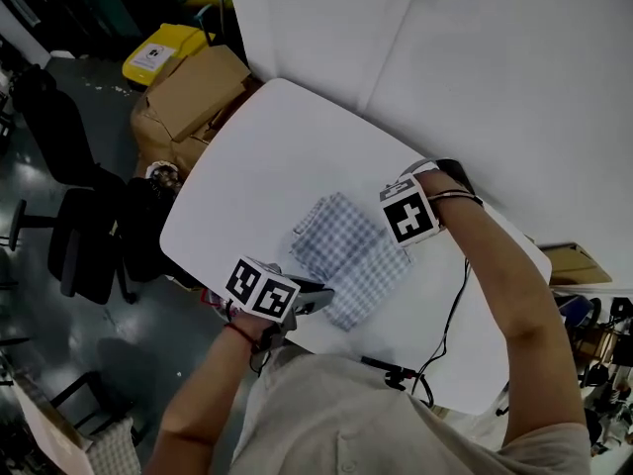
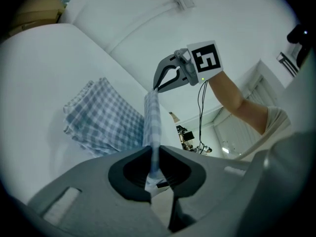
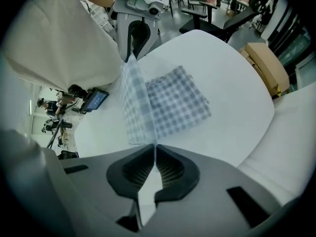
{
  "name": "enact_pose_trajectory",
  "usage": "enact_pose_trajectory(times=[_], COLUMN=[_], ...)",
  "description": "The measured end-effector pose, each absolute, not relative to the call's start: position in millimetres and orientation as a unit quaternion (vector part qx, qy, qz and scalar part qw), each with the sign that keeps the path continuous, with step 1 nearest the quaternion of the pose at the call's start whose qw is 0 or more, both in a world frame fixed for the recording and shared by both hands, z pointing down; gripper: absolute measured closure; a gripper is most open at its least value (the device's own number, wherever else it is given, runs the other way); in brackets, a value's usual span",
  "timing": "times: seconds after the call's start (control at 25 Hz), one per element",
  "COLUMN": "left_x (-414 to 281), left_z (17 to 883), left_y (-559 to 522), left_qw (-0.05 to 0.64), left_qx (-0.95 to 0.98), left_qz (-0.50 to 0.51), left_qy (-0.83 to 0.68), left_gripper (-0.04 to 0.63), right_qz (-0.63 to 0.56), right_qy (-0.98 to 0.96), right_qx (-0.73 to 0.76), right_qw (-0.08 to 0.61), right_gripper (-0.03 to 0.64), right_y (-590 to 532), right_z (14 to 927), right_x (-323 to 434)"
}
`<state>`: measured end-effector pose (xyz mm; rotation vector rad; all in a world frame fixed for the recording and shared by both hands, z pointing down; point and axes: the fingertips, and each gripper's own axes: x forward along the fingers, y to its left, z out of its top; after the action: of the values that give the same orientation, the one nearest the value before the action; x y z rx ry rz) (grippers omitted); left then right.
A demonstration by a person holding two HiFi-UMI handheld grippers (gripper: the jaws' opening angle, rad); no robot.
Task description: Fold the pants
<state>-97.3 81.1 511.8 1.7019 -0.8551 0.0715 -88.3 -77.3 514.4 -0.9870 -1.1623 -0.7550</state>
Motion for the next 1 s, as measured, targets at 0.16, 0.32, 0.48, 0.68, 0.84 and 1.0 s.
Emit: enact_pose_trajectory(times=[0.16, 0.32, 0.48, 0.68, 0.84, 1.0], left_x=[-126, -151, -173, -188, -198, -205], left_z=[515, 522, 541, 568, 586, 595], left_y=[78, 75, 72, 70, 70, 69], left_qw=[0.587, 0.594, 0.610, 0.634, 0.650, 0.658], left_qx=[0.727, 0.725, 0.711, 0.690, 0.675, 0.666], left_qz=[0.022, 0.020, 0.019, 0.022, 0.019, 0.011], left_qy=[-0.355, -0.349, -0.349, -0.348, -0.348, -0.351], left_gripper=[0.545, 0.545, 0.545, 0.545, 0.545, 0.545], right_qz=[-0.320, -0.316, -0.324, -0.326, -0.319, -0.313], right_qy=[-0.513, -0.518, -0.521, -0.533, -0.548, -0.556], right_qx=[-0.431, -0.421, -0.415, -0.413, -0.412, -0.410], right_qw=[0.670, 0.674, 0.672, 0.663, 0.654, 0.651], right_gripper=[0.589, 0.589, 0.589, 0.589, 0.589, 0.589], right_y=[-78, -81, -84, -85, -86, -87], right_z=[517, 523, 542, 570, 592, 604], right_x=[-113, -137, -161, -181, -195, -202])
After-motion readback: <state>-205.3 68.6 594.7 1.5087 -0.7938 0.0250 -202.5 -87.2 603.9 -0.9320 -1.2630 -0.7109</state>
